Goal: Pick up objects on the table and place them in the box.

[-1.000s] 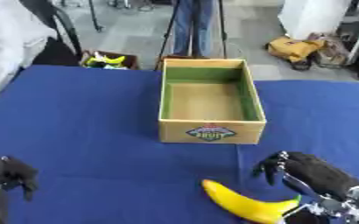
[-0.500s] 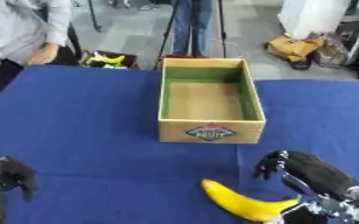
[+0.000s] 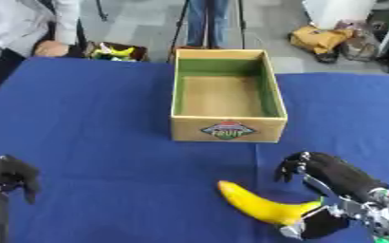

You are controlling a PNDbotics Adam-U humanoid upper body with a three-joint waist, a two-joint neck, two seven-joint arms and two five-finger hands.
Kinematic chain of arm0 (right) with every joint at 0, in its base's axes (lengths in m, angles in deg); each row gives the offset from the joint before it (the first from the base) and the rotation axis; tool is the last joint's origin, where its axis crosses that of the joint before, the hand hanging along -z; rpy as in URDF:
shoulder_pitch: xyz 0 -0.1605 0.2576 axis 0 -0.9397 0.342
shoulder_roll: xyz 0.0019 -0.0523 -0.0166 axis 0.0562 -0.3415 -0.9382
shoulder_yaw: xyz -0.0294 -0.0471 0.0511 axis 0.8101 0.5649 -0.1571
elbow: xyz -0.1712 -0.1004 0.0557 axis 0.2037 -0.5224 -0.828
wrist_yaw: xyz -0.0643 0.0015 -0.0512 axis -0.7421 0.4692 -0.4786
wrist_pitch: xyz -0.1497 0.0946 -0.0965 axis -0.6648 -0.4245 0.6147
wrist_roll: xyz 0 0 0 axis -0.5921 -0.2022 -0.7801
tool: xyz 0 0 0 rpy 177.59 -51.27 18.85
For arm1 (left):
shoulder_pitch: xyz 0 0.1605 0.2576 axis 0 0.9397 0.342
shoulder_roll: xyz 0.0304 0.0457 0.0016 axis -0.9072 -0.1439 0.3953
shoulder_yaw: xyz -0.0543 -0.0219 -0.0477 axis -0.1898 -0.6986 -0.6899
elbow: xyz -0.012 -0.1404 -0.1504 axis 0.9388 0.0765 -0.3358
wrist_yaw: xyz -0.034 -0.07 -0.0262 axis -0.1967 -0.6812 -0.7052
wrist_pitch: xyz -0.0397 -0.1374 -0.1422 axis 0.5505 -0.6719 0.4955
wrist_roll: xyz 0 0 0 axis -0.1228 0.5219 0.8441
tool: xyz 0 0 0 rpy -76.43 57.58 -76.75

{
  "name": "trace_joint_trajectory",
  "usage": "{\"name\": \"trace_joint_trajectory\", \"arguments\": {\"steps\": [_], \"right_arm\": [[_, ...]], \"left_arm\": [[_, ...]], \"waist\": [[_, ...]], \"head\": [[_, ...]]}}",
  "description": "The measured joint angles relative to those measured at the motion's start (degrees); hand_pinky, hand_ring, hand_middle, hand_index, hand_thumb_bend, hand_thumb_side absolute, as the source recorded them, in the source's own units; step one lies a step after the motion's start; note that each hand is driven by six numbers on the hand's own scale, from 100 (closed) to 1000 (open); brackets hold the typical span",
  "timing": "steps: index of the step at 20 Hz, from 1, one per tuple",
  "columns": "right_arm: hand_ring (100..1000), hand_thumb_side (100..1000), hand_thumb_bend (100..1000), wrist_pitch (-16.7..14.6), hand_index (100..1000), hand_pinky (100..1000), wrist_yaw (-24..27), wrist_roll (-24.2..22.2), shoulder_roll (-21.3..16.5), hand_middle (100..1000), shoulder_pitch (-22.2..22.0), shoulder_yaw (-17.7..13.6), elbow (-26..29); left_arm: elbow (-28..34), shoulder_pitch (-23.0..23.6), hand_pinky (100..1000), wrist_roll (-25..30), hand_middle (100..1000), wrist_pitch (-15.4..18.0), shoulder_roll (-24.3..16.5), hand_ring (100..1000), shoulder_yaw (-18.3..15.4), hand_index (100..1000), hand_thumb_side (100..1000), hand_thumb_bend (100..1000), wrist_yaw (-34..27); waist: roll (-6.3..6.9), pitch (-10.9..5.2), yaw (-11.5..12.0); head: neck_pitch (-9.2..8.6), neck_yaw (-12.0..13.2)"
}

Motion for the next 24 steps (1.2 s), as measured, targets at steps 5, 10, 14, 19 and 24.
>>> {"name": "trace_joint_trajectory", "arguments": {"steps": [5, 10, 14, 19, 24], "right_arm": [[708, 427, 645, 0.0, 679, 483, 0.0, 0.0, 0.0, 537, 0.0, 0.0, -0.5], [694, 430, 616, -0.1, 645, 474, 0.0, 0.2, 0.0, 507, 0.0, 0.0, -0.6], [685, 438, 594, 0.0, 612, 467, 0.0, 0.6, 0.0, 482, 0.0, 0.0, -0.8], [674, 444, 584, -0.1, 577, 458, -0.3, 1.3, 0.0, 467, -0.4, 0.0, -0.9], [672, 442, 550, -0.2, 585, 451, -0.6, 1.7, 0.0, 475, -0.5, 0.2, -1.0]], "left_arm": [[0.0, 0.0, 181, 0.0, 364, 0.0, 0.0, 324, 0.0, 477, 1000, 100, -0.1], [0.0, 0.0, 181, 0.0, 364, 0.0, 0.0, 324, 0.0, 477, 1000, 100, -0.1], [0.0, 0.0, 181, 0.0, 364, 0.0, 0.0, 324, 0.0, 477, 1000, 100, -0.1], [0.0, 0.0, 181, 0.0, 364, 0.0, 0.0, 324, 0.0, 477, 1000, 100, -0.1], [0.0, 0.0, 180, 0.0, 364, 0.0, 0.0, 323, 0.0, 476, 1000, 100, -0.1]], "waist": [[0.07, -0.04, 0.0], [0.09, -0.04, 0.0], [0.09, -0.04, -0.1], [0.10, -0.03, -0.2], [0.11, 0.07, -0.3]], "head": [[0.49, -0.6], [0.48, -0.8], [0.42, -0.9], [0.39, -1.1], [0.32, -1.1]]}}
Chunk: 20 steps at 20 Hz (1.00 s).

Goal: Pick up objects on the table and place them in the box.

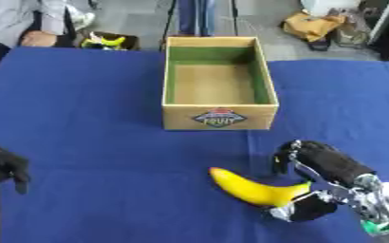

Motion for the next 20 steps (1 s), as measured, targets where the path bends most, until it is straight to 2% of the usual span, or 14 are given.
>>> {"name": "trace_joint_trajectory", "arguments": {"steps": [10, 20], "right_arm": [[668, 448, 442, -0.1, 595, 438, -0.4, 0.6, 0.0, 485, -0.3, 0.2, -0.7], [651, 466, 369, 0.0, 556, 424, -0.3, 0.9, 0.0, 457, -0.3, 0.2, -1.0]], "left_arm": [[0.0, 0.0, 181, 0.0, 364, 0.0, 0.0, 323, 0.0, 476, 1000, 100, 0.0], [0.0, 0.0, 181, 0.0, 364, 0.0, 0.0, 323, 0.0, 476, 1000, 100, 0.1]], "waist": [[0.08, 0.04, 0.0], [0.16, 0.08, 0.1]], "head": [[-0.49, -0.1], [-0.96, -0.2]]}}
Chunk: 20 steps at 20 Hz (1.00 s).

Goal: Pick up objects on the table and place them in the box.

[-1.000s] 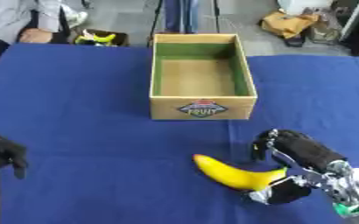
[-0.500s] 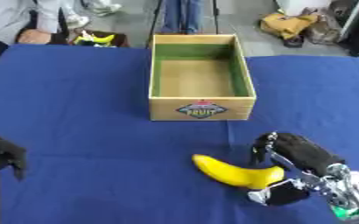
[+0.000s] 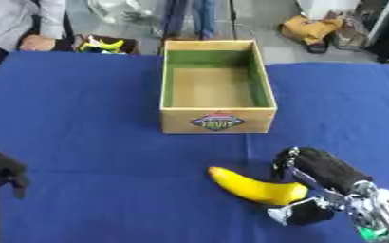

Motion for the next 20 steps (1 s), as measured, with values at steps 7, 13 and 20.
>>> {"name": "trace_joint_trajectory", "arguments": {"steps": [7, 13, 20], "right_arm": [[641, 482, 344, 0.3, 533, 415, 0.0, 0.6, 0.0, 438, 0.0, 0.0, -0.2], [633, 474, 243, 0.4, 519, 402, 0.0, 1.4, 0.0, 427, 0.0, 0.0, -0.3], [622, 501, 101, 0.6, 498, 389, 0.0, 2.1, 0.0, 410, 0.0, 0.1, -0.4]], "left_arm": [[0.0, 0.0, 181, 0.0, 364, 0.0, 0.0, 323, 0.0, 476, 1000, 100, 0.0], [0.0, 0.0, 181, 0.0, 364, 0.0, 0.0, 323, 0.0, 475, 1000, 100, 0.0], [0.0, 0.0, 181, 0.0, 363, 0.0, 0.0, 322, 0.0, 475, 1000, 100, 0.0]], "waist": [[0.00, 0.00, 0.3], [0.00, 0.00, 0.5], [0.00, 0.00, 0.6]], "head": [[-0.05, 0.0], [-0.24, 0.0], [-0.46, 0.0]]}}
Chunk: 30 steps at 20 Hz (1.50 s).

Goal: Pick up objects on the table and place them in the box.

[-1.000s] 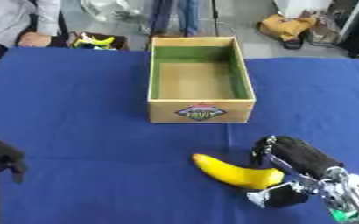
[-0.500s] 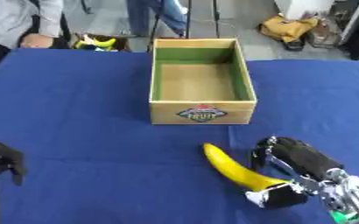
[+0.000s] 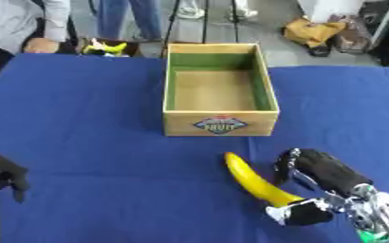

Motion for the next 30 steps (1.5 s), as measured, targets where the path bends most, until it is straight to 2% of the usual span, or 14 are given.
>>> {"name": "trace_joint_trajectory", "arguments": {"steps": [17, 18, 19, 20, 21, 22, 24, 25, 28, 30], "right_arm": [[612, 511, 100, 0.5, 476, 370, 0.5, 2.7, -0.1, 391, 0.1, 0.0, 0.0], [608, 572, 100, 0.6, 463, 360, 0.6, 2.8, -0.1, 385, 0.1, 0.0, 0.0], [628, 499, 198, 0.6, 522, 384, 0.6, 2.9, -0.1, 433, 0.1, 0.0, 0.0], [637, 494, 244, 0.6, 539, 389, 0.6, 3.0, -0.1, 450, 0.1, 0.0, 0.0], [637, 494, 244, 0.6, 539, 389, 0.6, 3.0, -0.1, 450, 0.1, 0.0, 0.0], [679, 491, 360, 0.5, 607, 415, 0.6, 2.9, -0.1, 485, 0.1, 0.0, 0.0], [687, 495, 381, 0.1, 621, 421, 0.5, 2.0, -0.1, 492, 0.0, 0.0, -0.1], [709, 499, 431, -0.1, 651, 440, 0.5, 1.4, -0.1, 507, 0.0, 0.0, -0.2], [739, 492, 498, -0.4, 684, 465, 0.3, -0.3, -0.1, 532, 0.0, -0.1, -0.1], [739, 492, 499, -0.5, 684, 466, 0.2, -1.2, -0.1, 532, 0.0, -0.2, 0.0]], "left_arm": [[0.0, 0.1, 180, 0.0, 363, 0.0, 0.0, 321, 0.0, 474, 1000, 100, 0.0], [0.0, 0.1, 179, 0.0, 362, 0.0, 0.0, 320, 0.0, 473, 1000, 100, 0.0], [0.0, 0.1, 179, 0.0, 362, 0.0, 0.0, 320, 0.0, 473, 1000, 100, 0.0], [0.0, 0.1, 179, 0.0, 362, 0.0, 0.0, 320, 0.0, 473, 1000, 100, 0.0], [0.0, 0.1, 179, 0.0, 362, 0.0, 0.0, 320, 0.0, 473, 1000, 100, 0.0], [0.0, 0.1, 179, 0.1, 362, -0.1, 0.0, 321, 0.0, 473, 1000, 100, 0.0], [0.0, 0.1, 179, 0.1, 362, -0.1, 0.0, 321, 0.0, 473, 1000, 100, 0.0], [0.0, 0.1, 179, 0.1, 362, -0.1, 0.0, 321, 0.0, 473, 1000, 100, 0.0], [0.0, 0.1, 179, 0.1, 362, -0.1, 0.0, 321, 0.0, 473, 1000, 100, 0.0], [0.0, 0.1, 179, 0.2, 362, -0.2, 0.0, 321, 0.0, 473, 1000, 100, 0.0]], "waist": [[0.04, 0.04, -0.2], [0.04, 0.04, -0.2], [0.04, 0.04, -0.2], [0.04, 0.04, -0.3], [0.04, 0.04, -0.3], [0.04, 0.05, -0.3], [0.04, 0.09, -0.4], [0.04, 0.11, -0.4], [0.04, 0.18, -0.5], [0.04, 0.19, -0.5]], "head": [[-0.09, -0.1], [-0.09, -0.1], [-0.10, -0.1], [-0.10, -0.1], [-0.11, -0.1], [-0.11, -0.1], [-0.25, -0.1], [-0.31, -0.1], [-0.52, -0.1], [-0.57, -0.1]]}}
